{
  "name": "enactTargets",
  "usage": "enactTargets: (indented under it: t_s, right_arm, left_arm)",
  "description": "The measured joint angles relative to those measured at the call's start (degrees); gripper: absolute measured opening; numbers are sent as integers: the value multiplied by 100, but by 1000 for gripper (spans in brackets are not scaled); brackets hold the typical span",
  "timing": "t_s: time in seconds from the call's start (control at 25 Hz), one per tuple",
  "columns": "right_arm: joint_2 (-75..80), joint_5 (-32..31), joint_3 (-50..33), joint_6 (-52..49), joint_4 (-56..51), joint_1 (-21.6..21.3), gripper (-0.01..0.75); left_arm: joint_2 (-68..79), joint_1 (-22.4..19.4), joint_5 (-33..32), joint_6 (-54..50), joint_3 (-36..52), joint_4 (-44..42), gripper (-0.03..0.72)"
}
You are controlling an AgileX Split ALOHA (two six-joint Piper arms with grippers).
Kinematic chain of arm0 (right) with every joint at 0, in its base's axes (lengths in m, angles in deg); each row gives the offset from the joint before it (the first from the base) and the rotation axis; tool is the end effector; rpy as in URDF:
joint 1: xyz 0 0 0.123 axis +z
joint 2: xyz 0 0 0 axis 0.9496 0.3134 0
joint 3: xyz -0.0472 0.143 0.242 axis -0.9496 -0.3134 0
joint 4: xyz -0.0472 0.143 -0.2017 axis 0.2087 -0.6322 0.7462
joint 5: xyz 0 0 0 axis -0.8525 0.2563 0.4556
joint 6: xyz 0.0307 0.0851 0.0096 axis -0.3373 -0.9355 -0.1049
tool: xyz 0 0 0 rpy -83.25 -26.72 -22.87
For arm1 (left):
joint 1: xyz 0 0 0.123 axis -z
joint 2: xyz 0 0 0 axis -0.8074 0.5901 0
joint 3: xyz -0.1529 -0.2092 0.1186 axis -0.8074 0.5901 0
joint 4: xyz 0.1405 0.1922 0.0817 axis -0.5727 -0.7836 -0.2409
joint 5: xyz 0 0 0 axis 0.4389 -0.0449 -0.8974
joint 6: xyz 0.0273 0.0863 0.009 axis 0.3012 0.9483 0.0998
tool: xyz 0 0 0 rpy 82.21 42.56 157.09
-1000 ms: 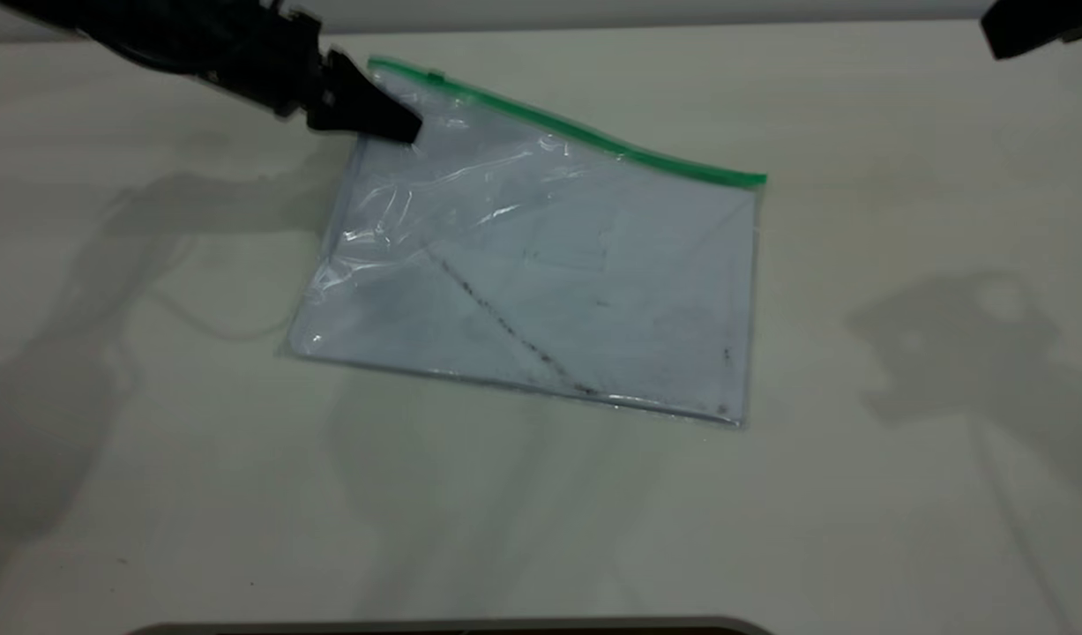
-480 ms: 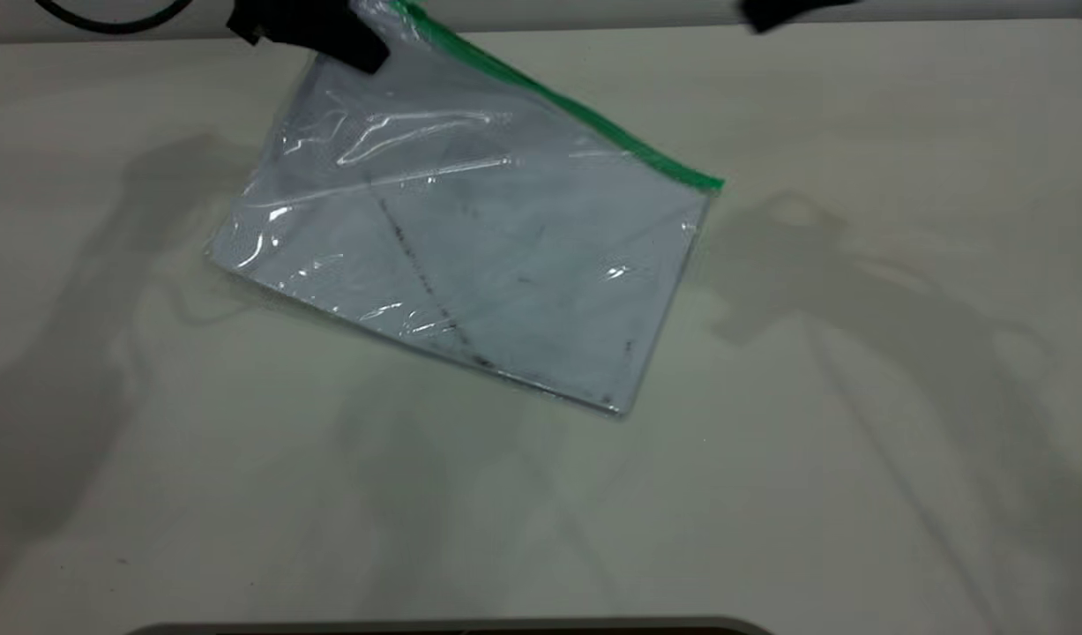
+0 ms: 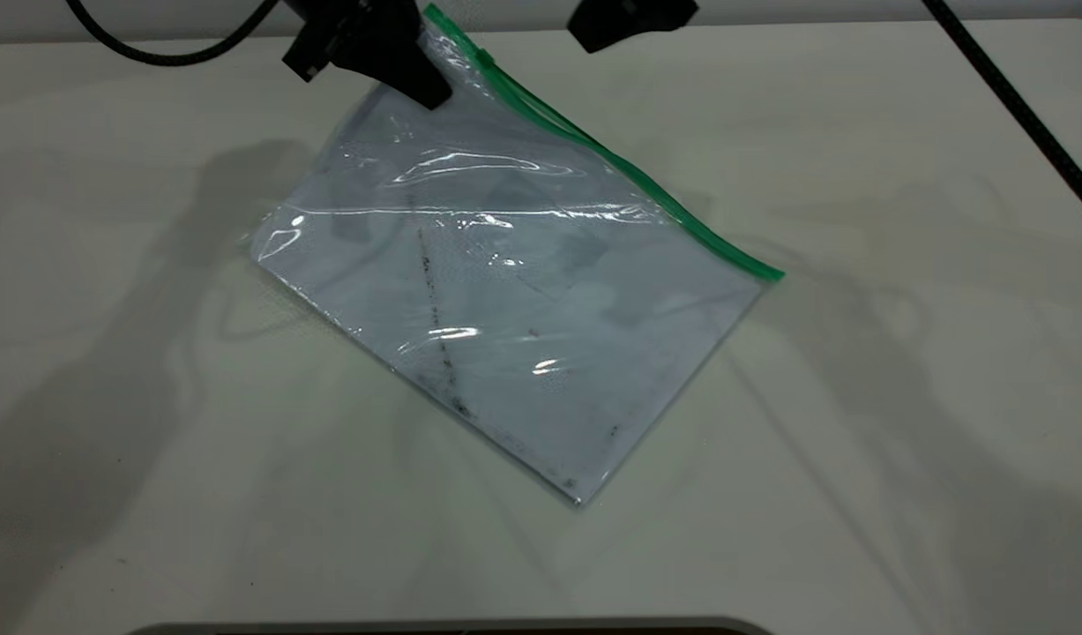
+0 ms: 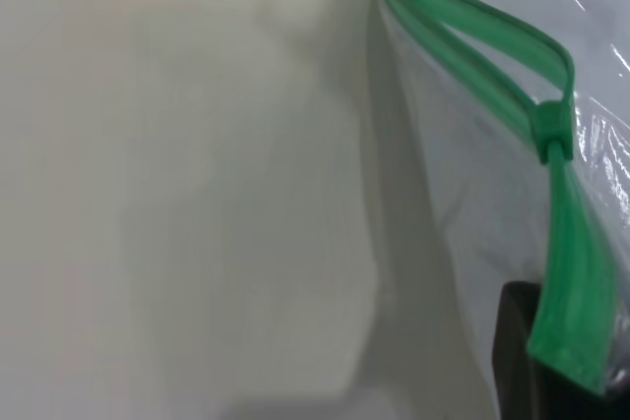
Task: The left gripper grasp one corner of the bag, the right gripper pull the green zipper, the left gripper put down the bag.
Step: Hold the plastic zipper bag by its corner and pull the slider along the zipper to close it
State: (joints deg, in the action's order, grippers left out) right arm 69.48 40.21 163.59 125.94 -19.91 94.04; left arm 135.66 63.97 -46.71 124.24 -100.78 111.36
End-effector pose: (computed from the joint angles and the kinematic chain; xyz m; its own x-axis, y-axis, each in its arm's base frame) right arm 0.3965 0.1977 0.1492 -0.3307 -0.6262 -0.7061 -0.8375 0.5396 -0.0863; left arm 0.5038 -0.1488 0.0810 0.1793 0.7508 -0.6357 0.9836 -0.1249 0.1299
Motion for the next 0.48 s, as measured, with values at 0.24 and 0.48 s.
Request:
enactTargets:
  t_s: [0.24,0.48]
  right_arm:
    - [7,-231,19,873,-980,2,487]
    - [197,-326,30,1632,-1832,2,487]
  left_arm:
    - [11,117,0,86,0,87,54]
    - [18,352,0,86,0,93,54]
